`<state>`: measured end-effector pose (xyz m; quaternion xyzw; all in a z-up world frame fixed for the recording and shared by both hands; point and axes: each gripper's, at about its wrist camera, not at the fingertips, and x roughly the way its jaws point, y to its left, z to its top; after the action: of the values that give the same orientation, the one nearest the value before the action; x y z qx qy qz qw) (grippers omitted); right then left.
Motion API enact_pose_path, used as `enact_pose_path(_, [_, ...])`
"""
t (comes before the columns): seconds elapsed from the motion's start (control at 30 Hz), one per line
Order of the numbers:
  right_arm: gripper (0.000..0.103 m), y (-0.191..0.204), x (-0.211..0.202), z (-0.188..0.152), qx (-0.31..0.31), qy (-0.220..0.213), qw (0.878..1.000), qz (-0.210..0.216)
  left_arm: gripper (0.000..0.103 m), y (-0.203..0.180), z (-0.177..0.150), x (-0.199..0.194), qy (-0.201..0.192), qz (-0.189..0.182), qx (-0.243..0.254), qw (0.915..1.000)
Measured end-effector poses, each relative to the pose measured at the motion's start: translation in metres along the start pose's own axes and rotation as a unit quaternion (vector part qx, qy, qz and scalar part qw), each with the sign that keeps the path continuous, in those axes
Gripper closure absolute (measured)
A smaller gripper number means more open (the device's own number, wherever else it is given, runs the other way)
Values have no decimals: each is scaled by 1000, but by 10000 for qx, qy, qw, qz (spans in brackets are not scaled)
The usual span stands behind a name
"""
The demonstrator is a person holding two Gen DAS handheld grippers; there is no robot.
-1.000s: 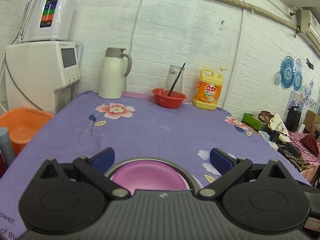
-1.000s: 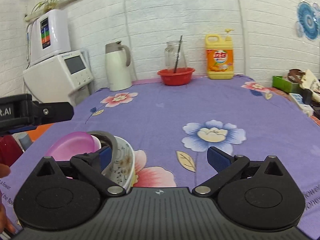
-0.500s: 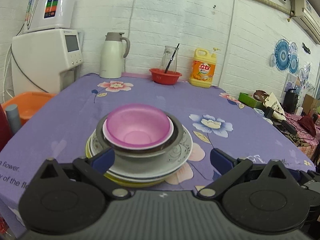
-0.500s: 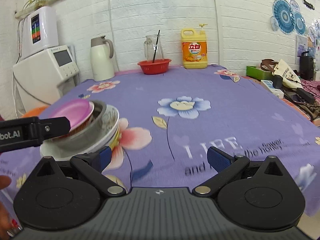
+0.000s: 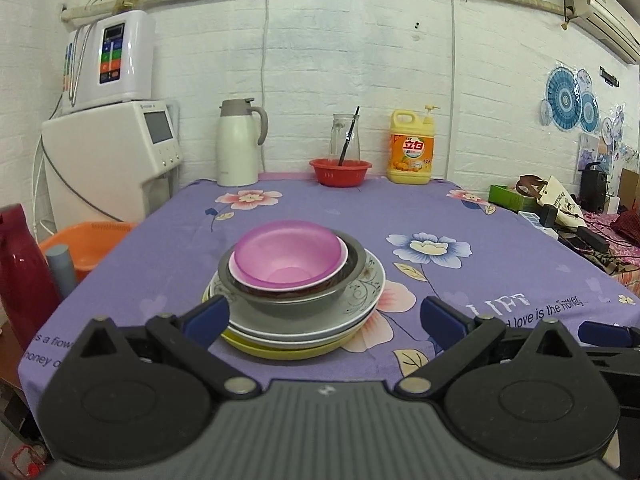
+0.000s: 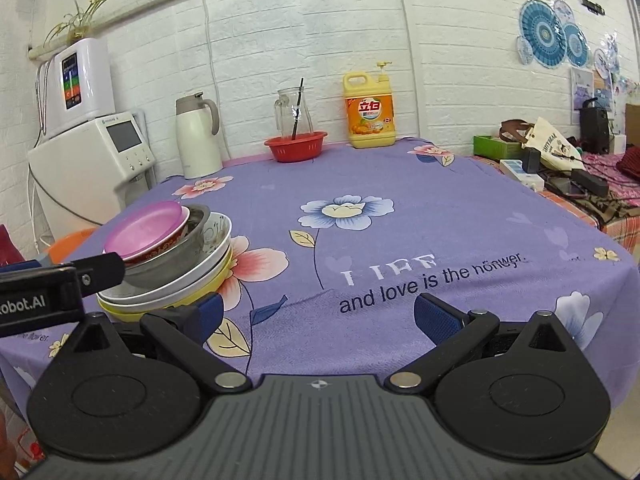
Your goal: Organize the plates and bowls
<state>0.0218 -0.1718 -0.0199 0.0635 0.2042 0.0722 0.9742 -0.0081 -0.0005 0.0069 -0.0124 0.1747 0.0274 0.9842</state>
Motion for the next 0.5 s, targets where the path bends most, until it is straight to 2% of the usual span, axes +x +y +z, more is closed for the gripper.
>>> enact_pose_path(0.17, [0, -6, 0, -2, 155, 29, 9999, 31, 2, -4, -3, 0, -10, 136, 115, 9998])
enact_pose_path(0.5, [0, -10, -1, -5, 222, 65, 9997, 35, 2, -5, -5, 1, 79, 129, 94, 9998])
